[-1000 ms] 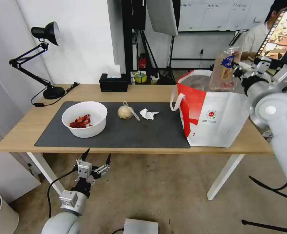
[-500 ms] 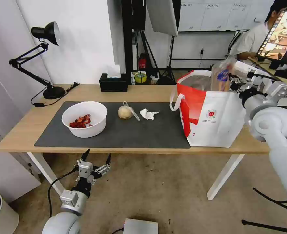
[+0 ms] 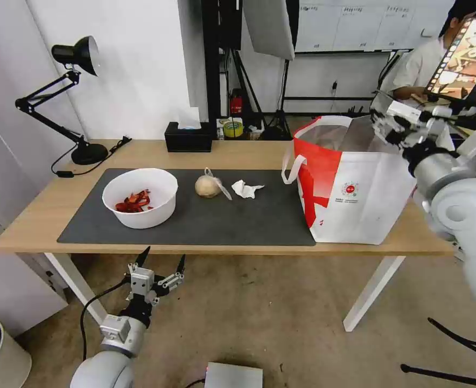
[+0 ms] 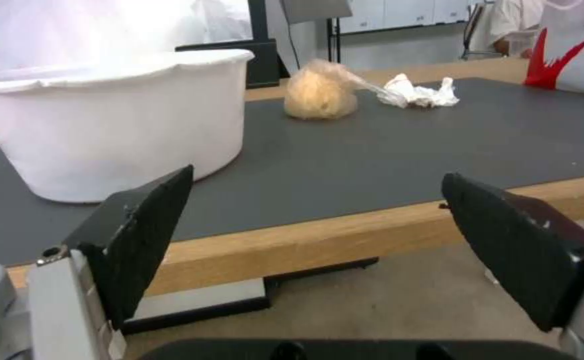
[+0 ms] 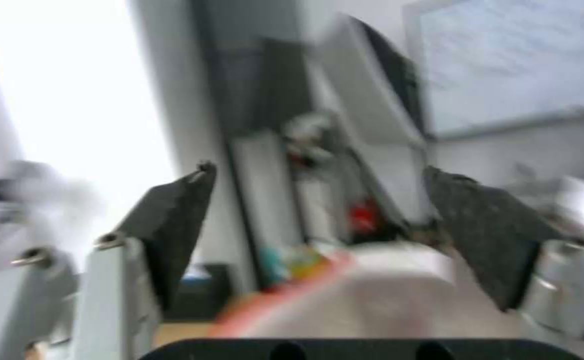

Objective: Pick up the trash from the table and place it into the takeout bag.

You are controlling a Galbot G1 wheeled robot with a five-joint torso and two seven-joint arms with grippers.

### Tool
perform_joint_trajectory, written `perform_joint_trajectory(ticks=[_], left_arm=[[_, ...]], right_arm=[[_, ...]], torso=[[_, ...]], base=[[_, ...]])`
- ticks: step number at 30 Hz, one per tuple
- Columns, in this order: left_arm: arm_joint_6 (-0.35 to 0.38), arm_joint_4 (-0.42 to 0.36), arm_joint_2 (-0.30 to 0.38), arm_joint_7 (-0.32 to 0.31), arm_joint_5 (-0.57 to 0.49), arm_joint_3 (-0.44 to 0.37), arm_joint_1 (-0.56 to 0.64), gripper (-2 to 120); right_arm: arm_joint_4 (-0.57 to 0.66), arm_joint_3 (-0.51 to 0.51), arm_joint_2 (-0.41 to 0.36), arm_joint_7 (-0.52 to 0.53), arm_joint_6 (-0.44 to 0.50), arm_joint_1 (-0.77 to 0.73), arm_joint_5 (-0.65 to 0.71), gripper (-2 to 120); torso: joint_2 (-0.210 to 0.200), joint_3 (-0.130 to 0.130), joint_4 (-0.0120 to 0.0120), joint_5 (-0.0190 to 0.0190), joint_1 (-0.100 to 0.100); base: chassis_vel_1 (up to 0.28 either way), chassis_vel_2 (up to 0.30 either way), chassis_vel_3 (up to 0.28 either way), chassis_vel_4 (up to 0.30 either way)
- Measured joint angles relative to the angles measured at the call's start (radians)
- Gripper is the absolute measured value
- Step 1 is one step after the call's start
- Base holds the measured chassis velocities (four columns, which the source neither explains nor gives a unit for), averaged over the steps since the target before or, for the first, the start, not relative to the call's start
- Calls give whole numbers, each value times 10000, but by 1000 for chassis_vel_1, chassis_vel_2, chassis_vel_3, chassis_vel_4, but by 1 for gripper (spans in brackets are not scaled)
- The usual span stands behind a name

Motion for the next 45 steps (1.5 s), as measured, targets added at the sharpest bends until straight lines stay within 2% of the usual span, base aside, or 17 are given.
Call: perform_joint_trajectory(ticks=[1,2,3,4,5,6,7,9,13,14,16,17,21,26,27,31,45], left_arm=[[0,1,-6,-2,1,-8,-1,100],[-1,19,-35,-2,6,-32,-10,100],[-1,19,-35,-2,6,-32,-10,100],[-7,44,-71,-11,40,-81,-30,100],[-90,87,-137,-24,105,-171,-29,100],[-90,87,-137,-24,105,-171,-29,100],[-137,103,-195,-25,182,-239,-21,100],[-173,102,-300,-35,258,-325,27,100],[-194,96,-397,-36,311,-359,78,100],[-203,95,-462,-40,349,-362,92,100],[-212,108,-549,-42,399,-349,101,100],[-212,108,-549,-42,399,-349,101,100],[-244,217,-701,-48,474,-328,99,100],[-288,288,-776,-49,502,-333,102,100],[-375,340,-848,-58,532,-354,128,100],[-532,429,-946,-90,598,-377,194,100],[-738,519,-1213,-302,743,-529,279,100]], right_arm=[[429,-18,-163,-350,224,-144,29,86],[1267,-29,-541,-1143,731,-695,-253,96],[1267,-29,-541,-1143,731,-695,-253,96],[1940,117,-852,-1718,1234,-1773,-1470,100],[2151,174,-817,-1847,1817,-2779,-3167,100],[2151,174,-817,-1847,1817,-2779,-3167,100],[2281,287,-594,-1727,2027,-3590,-4102,100],[2397,529,-207,-1437,2203,-4622,-5114,100],[2345,716,209,-1227,2707,-5498,-6138,100],[2258,866,608,-1104,3100,-6040,-6864,100],[2229,1117,1315,-928,3435,-6843,-7482,100],[2229,1117,1315,-928,3435,-6843,-7482,100],[1799,1320,2870,-830,4493,-8423,-8801,100],[1378,1189,3579,-817,5118,-9133,-9274,100],[1015,1071,3970,-806,5429,-9454,-9568,100],[446,843,4258,-733,5789,-9692,-9806,100],[-790,-161,4466,-367,5822,-9559,-10050,99]], torso=[[0,0,-1,0,0],[1,-1,0,-1,0],[1,-1,0,-1,0],[1,-1,-4,-3,-1],[1,0,-2,3,-1],[1,0,-2,3,-1],[0,-1,-2,4,0],[0,-1,-4,3,-1],[1,-1,-3,3,-1],[0,-1,-1,1,-1],[1,0,-3,2,0],[1,0,-3,2,0],[1,-1,-2,1,-1],[0,-1,-4,1,-1],[1,-1,-5,2,-1],[0,0,-2,2,-1],[0,0,-2,1,0]], base=[[0,0,0,0],[0,0,0,0],[0,0,0,0],[0,0,0,0],[0,0,0,0],[0,0,0,0],[0,0,0,0],[0,0,0,0],[0,0,0,0],[0,0,0,0],[0,0,0,0],[0,0,0,0],[0,0,0,0],[0,0,0,0],[0,0,0,0],[0,0,0,0],[0,0,0,0]])
